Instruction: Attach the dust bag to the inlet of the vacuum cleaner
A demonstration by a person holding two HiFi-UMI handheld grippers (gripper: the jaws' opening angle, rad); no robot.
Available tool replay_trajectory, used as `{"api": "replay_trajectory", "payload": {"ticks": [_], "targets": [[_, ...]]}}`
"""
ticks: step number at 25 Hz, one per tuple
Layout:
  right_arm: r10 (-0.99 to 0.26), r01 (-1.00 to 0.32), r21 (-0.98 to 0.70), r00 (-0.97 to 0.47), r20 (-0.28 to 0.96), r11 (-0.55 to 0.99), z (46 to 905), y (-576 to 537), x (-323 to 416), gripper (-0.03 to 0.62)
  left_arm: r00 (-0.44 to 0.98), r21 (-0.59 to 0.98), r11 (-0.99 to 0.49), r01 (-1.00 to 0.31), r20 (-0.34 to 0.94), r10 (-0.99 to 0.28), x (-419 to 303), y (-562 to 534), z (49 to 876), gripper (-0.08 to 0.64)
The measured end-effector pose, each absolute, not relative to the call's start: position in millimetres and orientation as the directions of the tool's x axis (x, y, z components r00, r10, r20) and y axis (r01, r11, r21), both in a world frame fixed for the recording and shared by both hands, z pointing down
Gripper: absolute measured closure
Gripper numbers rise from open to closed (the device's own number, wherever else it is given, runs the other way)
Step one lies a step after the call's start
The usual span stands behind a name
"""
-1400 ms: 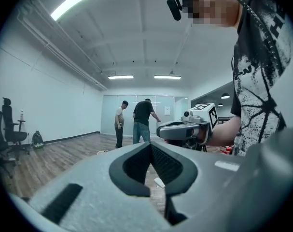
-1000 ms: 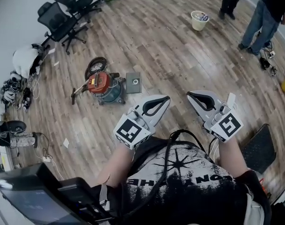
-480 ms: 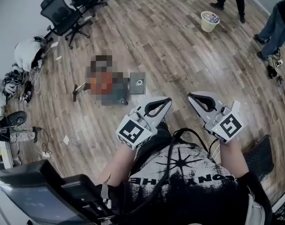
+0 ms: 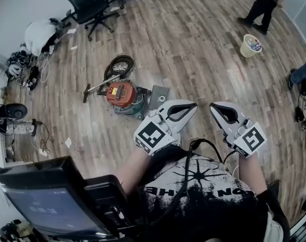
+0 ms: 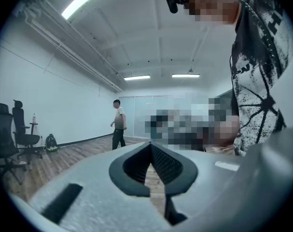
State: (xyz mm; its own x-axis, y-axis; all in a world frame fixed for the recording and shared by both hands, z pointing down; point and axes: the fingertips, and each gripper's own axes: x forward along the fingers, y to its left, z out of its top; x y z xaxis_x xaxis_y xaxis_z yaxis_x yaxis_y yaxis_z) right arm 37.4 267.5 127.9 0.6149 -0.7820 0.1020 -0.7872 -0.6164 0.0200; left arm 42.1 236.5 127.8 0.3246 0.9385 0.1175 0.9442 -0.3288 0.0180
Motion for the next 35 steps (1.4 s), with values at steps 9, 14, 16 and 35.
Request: {"api": "replay_trajectory", "payload": {"ticks": [9,14,16,35], "targets": [[-0.854,-0.860,0.008,0.507,0.116,-0.510,125,210,145,0.584,0.419,0.070,-0.429,0.901,0.124,0.900,146,184,140,0.561],[-0.883,-0.885,0.002,0.464,0.074,-0.465,128,195,186,0.584,0.494,0.093,-0.510,0.855,0.153,0.856,180,159,158,0.561],[-0.894,-0.897,-0.015,0.440,0.084,-0.442,136,196,205,0.584,0.526,0.097,-0.545,0.833,0.168,0.833,196,153,163,0.561],[-0.979,-0.976,-0.078,-0.206,0.012,0.204,138,174,420,0.584,0.885,0.139,-0.904,0.405,0.187,0.426,397,165,171,0.561]]}}
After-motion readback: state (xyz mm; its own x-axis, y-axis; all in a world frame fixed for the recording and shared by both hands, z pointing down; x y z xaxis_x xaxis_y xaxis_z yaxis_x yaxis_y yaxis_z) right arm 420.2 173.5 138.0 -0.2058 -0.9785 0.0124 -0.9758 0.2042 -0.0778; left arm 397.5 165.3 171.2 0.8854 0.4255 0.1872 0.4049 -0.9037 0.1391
